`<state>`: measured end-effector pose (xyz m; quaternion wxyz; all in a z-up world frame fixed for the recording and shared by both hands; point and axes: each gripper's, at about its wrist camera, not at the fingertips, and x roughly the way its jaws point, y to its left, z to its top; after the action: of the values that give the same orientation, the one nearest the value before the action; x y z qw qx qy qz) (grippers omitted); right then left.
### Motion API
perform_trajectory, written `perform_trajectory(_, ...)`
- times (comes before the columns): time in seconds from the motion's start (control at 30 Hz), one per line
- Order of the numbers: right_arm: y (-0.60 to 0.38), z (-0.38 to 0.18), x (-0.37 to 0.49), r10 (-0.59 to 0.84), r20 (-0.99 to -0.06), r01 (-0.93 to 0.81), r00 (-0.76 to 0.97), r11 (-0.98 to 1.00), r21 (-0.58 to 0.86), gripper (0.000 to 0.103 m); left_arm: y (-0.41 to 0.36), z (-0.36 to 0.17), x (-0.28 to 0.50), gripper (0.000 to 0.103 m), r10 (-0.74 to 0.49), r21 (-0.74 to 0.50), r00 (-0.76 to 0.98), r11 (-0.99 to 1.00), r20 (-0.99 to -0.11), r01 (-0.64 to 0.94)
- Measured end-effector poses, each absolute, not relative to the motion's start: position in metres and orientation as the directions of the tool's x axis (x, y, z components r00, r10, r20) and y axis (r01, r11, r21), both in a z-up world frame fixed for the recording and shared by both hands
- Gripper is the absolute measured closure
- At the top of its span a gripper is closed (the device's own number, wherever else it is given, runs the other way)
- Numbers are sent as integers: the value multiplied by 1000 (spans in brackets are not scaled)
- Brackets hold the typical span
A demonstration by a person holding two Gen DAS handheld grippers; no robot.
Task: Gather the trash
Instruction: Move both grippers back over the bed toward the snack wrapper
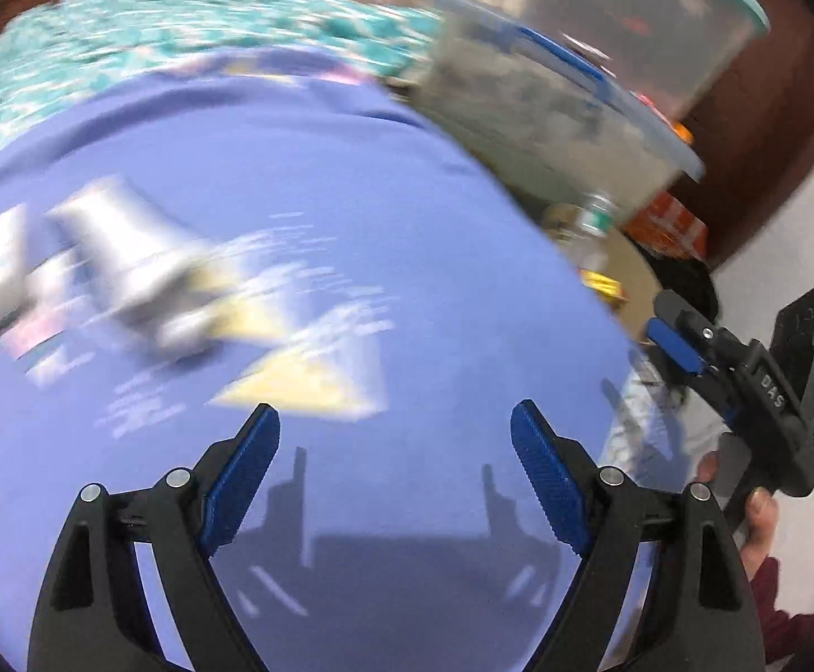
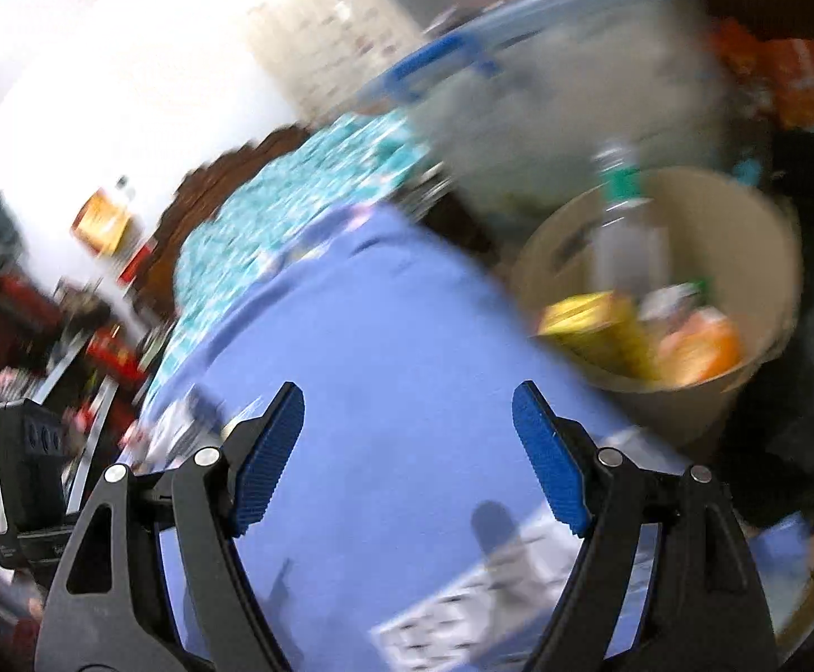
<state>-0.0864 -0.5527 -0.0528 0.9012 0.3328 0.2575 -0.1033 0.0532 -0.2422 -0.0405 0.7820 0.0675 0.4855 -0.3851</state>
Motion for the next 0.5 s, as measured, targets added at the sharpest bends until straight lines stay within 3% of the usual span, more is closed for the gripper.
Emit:
perform_trajectory(0.13,-514,-58,-62,72,-551,287,832,793,538,25,-160,-35,74,22,-457,-220,360,814,-813,537)
perform_trajectory(0.3,-456,-59,-28,181,-579,177,795,844,506,25,-54,-26,124,15,-292,-190,512,951,-808,242)
perform_trajectory(0.5,-401,-51,13,260,-615,59,744,892,448,25,-9,-40,178,9,-204,-201,541,977,-816,66)
